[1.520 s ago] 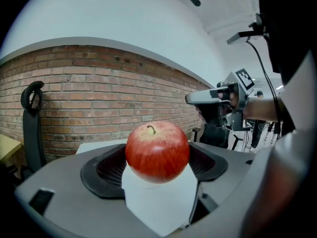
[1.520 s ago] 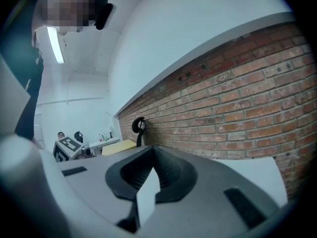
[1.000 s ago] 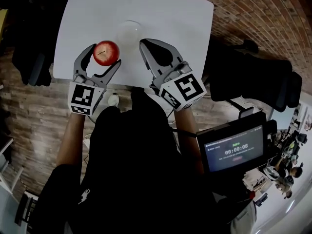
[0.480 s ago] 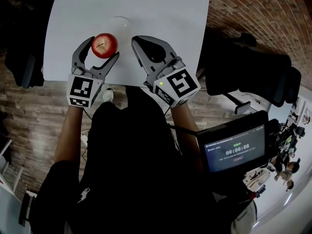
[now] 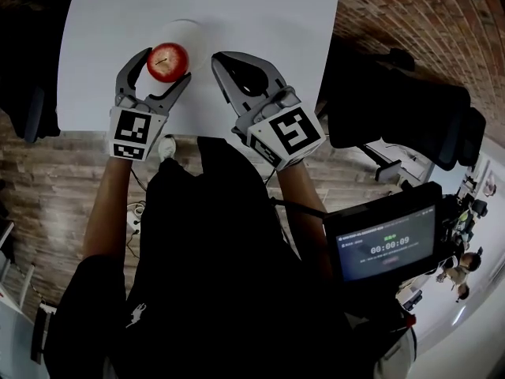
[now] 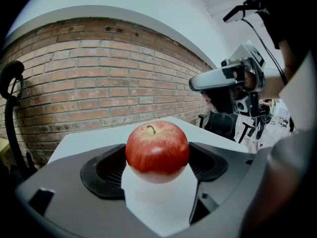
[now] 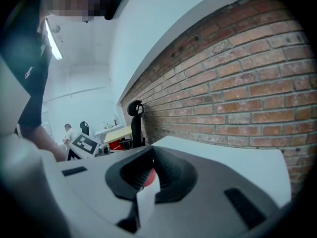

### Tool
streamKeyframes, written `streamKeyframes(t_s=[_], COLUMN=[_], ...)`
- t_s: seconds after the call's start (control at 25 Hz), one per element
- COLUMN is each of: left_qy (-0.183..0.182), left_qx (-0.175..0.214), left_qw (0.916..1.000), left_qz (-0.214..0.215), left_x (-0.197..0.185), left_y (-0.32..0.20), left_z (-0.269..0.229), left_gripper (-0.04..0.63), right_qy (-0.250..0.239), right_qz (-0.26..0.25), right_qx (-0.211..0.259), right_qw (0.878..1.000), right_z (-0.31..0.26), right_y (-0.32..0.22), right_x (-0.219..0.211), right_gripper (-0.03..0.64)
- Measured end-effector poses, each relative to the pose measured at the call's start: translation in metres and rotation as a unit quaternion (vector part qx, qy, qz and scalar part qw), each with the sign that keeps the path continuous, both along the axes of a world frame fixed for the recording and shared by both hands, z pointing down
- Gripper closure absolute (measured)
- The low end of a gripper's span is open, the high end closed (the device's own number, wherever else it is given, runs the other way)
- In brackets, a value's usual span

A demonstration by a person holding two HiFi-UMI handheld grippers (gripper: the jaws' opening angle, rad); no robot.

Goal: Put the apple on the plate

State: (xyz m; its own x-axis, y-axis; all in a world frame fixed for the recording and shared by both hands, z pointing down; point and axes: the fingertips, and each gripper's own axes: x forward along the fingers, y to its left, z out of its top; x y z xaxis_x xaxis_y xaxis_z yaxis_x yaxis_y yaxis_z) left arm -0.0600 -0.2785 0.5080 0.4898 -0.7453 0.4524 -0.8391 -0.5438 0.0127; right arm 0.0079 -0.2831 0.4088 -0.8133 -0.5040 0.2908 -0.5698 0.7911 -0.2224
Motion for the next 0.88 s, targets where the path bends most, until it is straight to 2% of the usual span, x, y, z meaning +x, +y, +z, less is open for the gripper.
streamKeyframes(t_s=[0.2, 0.4, 0.88], left_qy=[-0.008, -0.036, -0.036], left_qx=[-0.005, -0.006, -0.009], left_qw=[0.9999, 0.9993, 0.9990], left_qz=[-0.006, -0.005, -0.024], left_x=[-0.003, -0.005, -0.015], left_y=[-0.003, -0.003, -0.001], left_z=[0.013, 0.031, 0.048], left_gripper=[0.201, 0.201, 0.201], right_qy=[0.006, 0.013, 0.024], right_qz=[-0.010, -0.020, -0.022], right_qx=[-0.010, -0.006, -0.015], right_qw=[1.000, 1.000, 0.999], right_z=[0.008, 0.013, 0.021], right_y=[0.009, 0.014, 0.021], right_x=[-0.005, -0.008, -0.004], right_gripper=[0.614, 0.614, 0.614])
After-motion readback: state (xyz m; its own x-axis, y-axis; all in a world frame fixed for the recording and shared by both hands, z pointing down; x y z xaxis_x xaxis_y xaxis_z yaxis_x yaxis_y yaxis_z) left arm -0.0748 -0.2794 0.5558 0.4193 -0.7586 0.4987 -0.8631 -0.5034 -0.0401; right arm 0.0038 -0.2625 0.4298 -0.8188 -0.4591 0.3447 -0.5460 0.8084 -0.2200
